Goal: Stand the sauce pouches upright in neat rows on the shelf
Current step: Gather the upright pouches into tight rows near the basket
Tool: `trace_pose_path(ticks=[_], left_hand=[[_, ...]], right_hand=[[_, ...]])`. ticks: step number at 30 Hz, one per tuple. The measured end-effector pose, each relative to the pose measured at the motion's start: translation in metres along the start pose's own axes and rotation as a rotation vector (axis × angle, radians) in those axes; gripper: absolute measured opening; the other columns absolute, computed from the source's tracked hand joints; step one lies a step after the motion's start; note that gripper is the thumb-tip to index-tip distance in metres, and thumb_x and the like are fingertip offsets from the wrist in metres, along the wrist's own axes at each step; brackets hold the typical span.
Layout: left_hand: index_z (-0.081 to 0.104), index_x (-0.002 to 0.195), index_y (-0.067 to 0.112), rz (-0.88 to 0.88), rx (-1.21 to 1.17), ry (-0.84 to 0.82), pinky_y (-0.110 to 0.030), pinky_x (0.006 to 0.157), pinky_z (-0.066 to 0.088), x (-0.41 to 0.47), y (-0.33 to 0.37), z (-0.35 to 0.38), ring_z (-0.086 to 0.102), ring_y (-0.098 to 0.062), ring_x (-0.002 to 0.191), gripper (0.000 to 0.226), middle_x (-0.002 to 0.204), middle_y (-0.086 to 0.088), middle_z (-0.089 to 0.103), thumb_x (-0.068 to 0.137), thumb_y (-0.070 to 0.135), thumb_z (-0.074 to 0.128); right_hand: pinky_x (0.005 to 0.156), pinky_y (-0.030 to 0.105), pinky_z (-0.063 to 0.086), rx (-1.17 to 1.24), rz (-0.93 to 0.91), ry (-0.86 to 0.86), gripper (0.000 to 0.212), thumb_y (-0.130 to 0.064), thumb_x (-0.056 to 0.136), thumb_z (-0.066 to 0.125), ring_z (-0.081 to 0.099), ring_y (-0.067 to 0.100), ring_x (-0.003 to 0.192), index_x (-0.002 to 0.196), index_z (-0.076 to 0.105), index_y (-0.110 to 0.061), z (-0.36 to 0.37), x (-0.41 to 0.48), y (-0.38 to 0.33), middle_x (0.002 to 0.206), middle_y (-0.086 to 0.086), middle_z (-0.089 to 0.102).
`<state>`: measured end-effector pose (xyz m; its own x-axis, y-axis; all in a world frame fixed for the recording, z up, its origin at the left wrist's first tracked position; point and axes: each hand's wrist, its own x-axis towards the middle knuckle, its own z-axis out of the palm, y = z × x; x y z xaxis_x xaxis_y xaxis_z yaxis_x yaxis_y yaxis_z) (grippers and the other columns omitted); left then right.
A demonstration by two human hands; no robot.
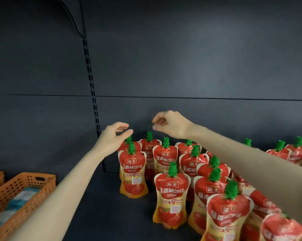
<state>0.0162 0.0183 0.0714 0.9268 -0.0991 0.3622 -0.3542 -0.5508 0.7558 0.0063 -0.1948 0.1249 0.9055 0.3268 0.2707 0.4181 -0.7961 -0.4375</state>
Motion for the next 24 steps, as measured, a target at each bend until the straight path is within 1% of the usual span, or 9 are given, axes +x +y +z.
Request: trace_pose_path(ticks=[4,8,10,12,14,16,18,21,24], left_hand=[[0.06,0.119,0.021,-0.037,-0.042,-0.165,-0.017,0.087,0.038,0.02,-0.021,-0.002,0.053,-0.002,0.106,0.033,0.115,0.011,0.06,0.089,0.035,0.058],[0.064,0.112,0.027,-0.046,-0.079,-0.28,-0.026,0.096,0.045,0.032,-0.04,-0.003,0.058,-0.002,0.106,0.027,0.109,0.012,0.065,0.089,0.038,0.057],[0.067,0.106,0.027,-0.029,-0.124,-0.314,-0.026,0.091,0.049,0.032,-0.046,-0.001,0.063,-0.002,0.097,0.023,0.101,0.011,0.07,0.09,0.037,0.055],[0.069,0.1,0.026,-0.002,-0.2,-0.314,-0.022,0.081,0.053,0.031,-0.049,0.002,0.067,-0.003,0.09,0.02,0.095,0.01,0.072,0.09,0.035,0.054],[0.069,0.094,0.025,0.033,-0.25,-0.281,-0.019,0.075,0.054,0.029,-0.052,0.006,0.067,-0.004,0.086,0.019,0.091,0.01,0.072,0.089,0.032,0.053],[0.069,0.091,0.024,0.069,-0.256,-0.246,-0.018,0.072,0.054,0.031,-0.055,0.008,0.067,-0.004,0.084,0.019,0.089,0.01,0.071,0.089,0.032,0.052],[0.069,0.09,0.024,0.08,-0.259,-0.214,-0.018,0.07,0.053,0.033,-0.057,0.01,0.067,-0.004,0.082,0.018,0.088,0.01,0.071,0.09,0.03,0.052],[0.069,0.09,0.023,0.08,-0.28,-0.197,-0.019,0.069,0.053,0.037,-0.06,0.013,0.067,-0.005,0.082,0.018,0.088,0.009,0.071,0.09,0.03,0.052],[0.068,0.09,0.023,0.087,-0.295,-0.197,-0.019,0.071,0.054,0.038,-0.06,0.015,0.067,-0.005,0.083,0.017,0.088,0.009,0.071,0.09,0.029,0.052]], right_hand=[[0.094,0.026,0.045,-0.051,0.074,-0.135,0.036,-0.034,0.09,0.06,0.058,0.018,0.108,0.12,0.058,-0.013,0.014,0.023,0.008,0.119,0.004,0.063],[0.096,0.027,0.045,-0.029,0.135,-0.25,0.04,-0.037,0.088,0.062,0.058,0.016,0.11,0.122,0.057,-0.016,0.028,0.04,0.012,0.122,0.003,0.062],[0.098,0.028,0.044,-0.034,0.143,-0.291,0.039,-0.036,0.088,0.061,0.056,0.016,0.115,0.122,0.058,-0.016,0.035,0.044,0.014,0.124,0.004,0.061],[0.097,0.03,0.046,-0.049,0.14,-0.319,0.033,-0.033,0.09,0.059,0.058,0.016,0.112,0.119,0.06,-0.017,0.039,0.046,0.016,0.12,0.005,0.064],[0.09,0.028,0.049,-0.024,0.133,-0.331,0.026,-0.029,0.091,0.058,0.063,0.013,0.098,0.113,0.063,-0.016,0.038,0.046,0.019,0.109,0.004,0.069],[0.082,0.025,0.051,-0.006,0.135,-0.336,0.022,-0.028,0.091,0.058,0.065,0.015,0.087,0.108,0.065,-0.015,0.033,0.045,0.021,0.1,0.004,0.071],[0.079,0.025,0.052,-0.012,0.142,-0.342,0.02,-0.029,0.091,0.058,0.066,0.017,0.086,0.106,0.066,-0.016,0.029,0.042,0.026,0.096,0.006,0.072],[0.084,0.023,0.051,0.005,0.154,-0.352,0.018,-0.028,0.092,0.058,0.066,0.012,0.09,0.105,0.066,-0.018,0.023,0.038,0.033,0.098,0.001,0.071],[0.091,0.034,0.052,0.027,0.171,-0.361,0.017,-0.03,0.091,0.058,0.066,0.016,0.093,0.102,0.067,-0.02,0.019,0.035,0.035,0.099,0.001,0.071]])
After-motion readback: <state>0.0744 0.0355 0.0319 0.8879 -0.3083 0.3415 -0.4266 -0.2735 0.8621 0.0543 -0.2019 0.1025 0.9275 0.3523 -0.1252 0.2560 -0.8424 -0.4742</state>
